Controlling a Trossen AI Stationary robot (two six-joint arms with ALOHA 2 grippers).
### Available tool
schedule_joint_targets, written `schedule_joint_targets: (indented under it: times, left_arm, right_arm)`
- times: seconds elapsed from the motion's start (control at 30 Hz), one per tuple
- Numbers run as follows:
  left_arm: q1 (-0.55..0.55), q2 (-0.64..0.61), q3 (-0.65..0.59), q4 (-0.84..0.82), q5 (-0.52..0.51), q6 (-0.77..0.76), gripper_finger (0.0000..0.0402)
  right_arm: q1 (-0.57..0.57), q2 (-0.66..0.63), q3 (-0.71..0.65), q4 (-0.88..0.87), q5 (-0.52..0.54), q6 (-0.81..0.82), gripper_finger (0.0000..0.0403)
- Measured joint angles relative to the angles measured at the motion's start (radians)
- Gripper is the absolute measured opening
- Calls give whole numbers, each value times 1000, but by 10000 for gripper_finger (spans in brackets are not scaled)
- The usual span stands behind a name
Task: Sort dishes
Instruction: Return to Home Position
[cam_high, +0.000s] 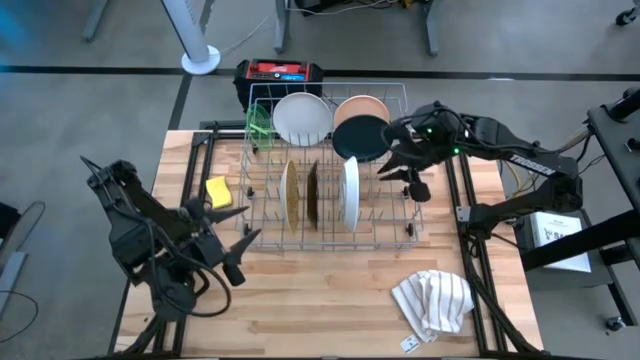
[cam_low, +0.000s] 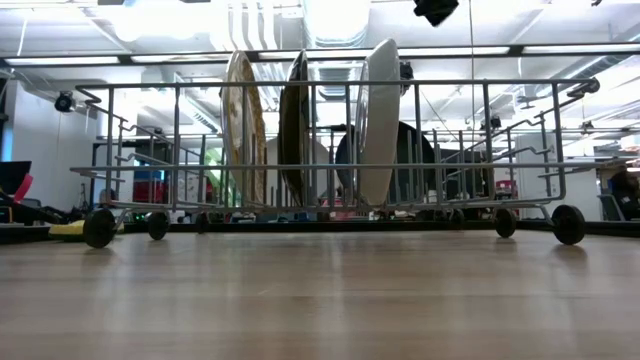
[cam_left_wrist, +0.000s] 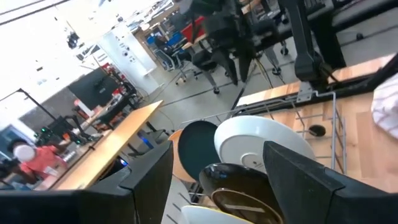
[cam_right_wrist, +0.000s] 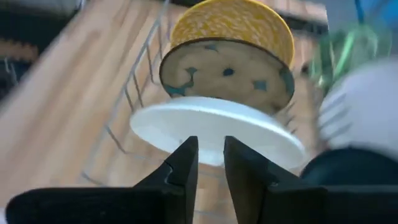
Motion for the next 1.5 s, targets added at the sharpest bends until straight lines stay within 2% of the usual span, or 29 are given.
schedule_joint_targets:
  times: [0.1, 0.23, 0.37, 0.47, 0.57, 0.73, 0.83, 0.93, 1.07, 1.17, 1.27, 1.4, 1.5]
  left_arm:
    - [-1, 20, -2, -2, -6, 0, 238]
    - [-9, 48, -5, -18, 11, 0, 238]
    - [-22, 70, -6, -20, 21, 0, 238]
    - [-32, 84, -6, -35, 20, 0, 238]
    - [-41, 94, -6, -41, 21, 0, 238]
    - [-51, 112, -6, -42, 69, 9, 233]
    - [-51, 127, -6, 9, 103, 53, 232]
    - [-48, 145, -6, 120, 128, 157, 232]
    - [-41, 167, -6, 321, 195, 364, 232]
    - [-37, 181, -6, 443, 283, 553, 229]
    - [-33, 177, -6, 498, 310, 674, 205]
    - [-12, 145, -6, 501, 348, 727, 126]
    - [8, 122, -6, 498, 396, 748, 49]
  right_arm:
    - [6, -3, -6, 28, -30, 198, 59]
    - [67, -10, -44, 29, -156, 205, 50]
    - [170, -43, -112, 54, -158, 218, 41]
    - [260, -82, -174, 159, -149, 283, 35]
    - [356, -134, -233, 325, -47, 311, 27]
    - [505, -196, -330, 580, 233, 261, 6]
    - [561, -189, -406, 797, 300, 194, 1]
    - [577, -154, -440, 944, 332, 165, 0]
    - [593, -113, -411, 975, 443, 135, 0]
    - [612, -100, -351, 956, 455, 127, 0]
    - [642, -100, -294, 911, 456, 120, 0]
    - [698, -103, -248, 884, 472, 117, 0]
    - [757, -107, -229, 849, 606, 88, 0]
